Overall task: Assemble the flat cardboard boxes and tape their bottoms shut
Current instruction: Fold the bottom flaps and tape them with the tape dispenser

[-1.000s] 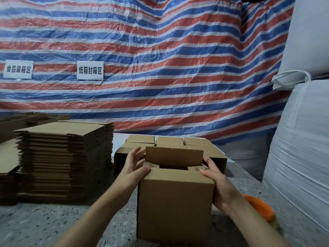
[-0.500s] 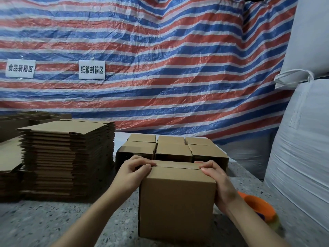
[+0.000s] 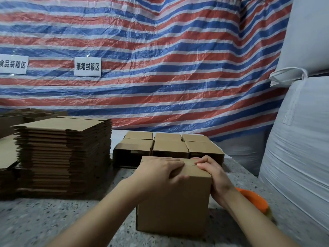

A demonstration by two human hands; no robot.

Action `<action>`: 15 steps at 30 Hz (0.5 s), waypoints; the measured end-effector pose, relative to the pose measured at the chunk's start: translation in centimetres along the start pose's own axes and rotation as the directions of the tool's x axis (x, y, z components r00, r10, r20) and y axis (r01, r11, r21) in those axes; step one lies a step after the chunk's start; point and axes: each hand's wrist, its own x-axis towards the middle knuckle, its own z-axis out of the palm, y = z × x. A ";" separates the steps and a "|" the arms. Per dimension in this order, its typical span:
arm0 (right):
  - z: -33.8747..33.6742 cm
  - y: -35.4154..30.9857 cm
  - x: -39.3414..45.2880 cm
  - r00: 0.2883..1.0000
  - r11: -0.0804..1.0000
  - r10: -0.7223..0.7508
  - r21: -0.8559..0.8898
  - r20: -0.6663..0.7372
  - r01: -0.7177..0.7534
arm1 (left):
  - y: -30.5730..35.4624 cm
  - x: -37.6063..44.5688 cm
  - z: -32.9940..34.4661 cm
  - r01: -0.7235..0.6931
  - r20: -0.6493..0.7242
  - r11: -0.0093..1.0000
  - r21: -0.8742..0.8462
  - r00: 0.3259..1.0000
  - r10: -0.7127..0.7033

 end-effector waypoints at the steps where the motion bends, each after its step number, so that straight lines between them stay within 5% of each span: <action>1: -0.1 -0.1 0.0 1.000 1.000 0.020 0.006 0.012 -0.020 | -0.1 0.1 0.1 -0.010 -0.006 1.000 -0.002 1.000 0.010; 4: -0.7 -0.9 0.4 0.997 0.996 0.063 -0.066 0.033 -0.060 | -0.3 0.2 0.5 -0.040 -0.007 0.999 0.021 0.999 0.040; 7: -2.9 -1.7 1.3 0.992 0.863 -0.018 -0.502 -0.127 -0.048 | -0.6 0.3 0.7 -0.050 -0.024 0.999 0.019 0.998 0.051; 9: -5.0 -1.6 1.5 0.982 0.446 -0.079 -0.888 -0.169 -0.117 | -0.7 0.3 0.8 -0.041 -0.024 0.999 0.015 0.999 0.041; 11: -6.8 -1.1 1.0 0.971 0.048 -0.019 -0.971 -0.236 -0.235 | -0.8 0.3 0.9 -0.036 -0.021 0.999 0.007 0.999 0.036; 15: -8.4 1.1 -0.3 0.930 -0.274 0.118 -0.912 -0.347 -0.305 | -0.7 0.2 0.9 -0.036 -0.034 0.999 -0.001 0.999 0.036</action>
